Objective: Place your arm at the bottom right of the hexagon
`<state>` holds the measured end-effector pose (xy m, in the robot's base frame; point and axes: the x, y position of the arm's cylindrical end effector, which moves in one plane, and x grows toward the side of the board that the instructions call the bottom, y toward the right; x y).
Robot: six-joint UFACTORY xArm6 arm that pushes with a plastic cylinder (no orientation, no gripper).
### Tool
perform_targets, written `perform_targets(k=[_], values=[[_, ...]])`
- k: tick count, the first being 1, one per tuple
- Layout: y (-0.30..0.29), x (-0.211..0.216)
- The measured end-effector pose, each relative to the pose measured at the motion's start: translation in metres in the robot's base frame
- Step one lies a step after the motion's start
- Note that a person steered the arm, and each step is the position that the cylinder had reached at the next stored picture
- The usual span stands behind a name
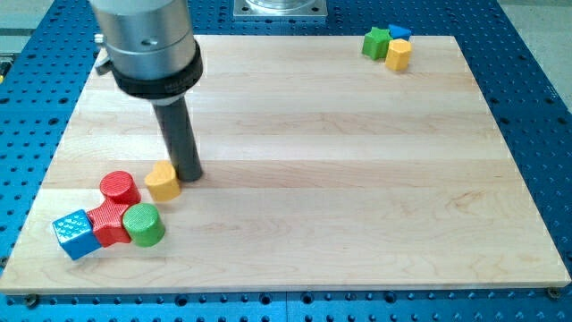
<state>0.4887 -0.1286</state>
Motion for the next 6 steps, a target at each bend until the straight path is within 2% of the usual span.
perform_targets(k=[1, 2, 3, 5, 6], values=[[-0.035, 0.004], [0.006, -0.013], [0.079, -0.039], [0.156, -0.079], [0.234, -0.101]])
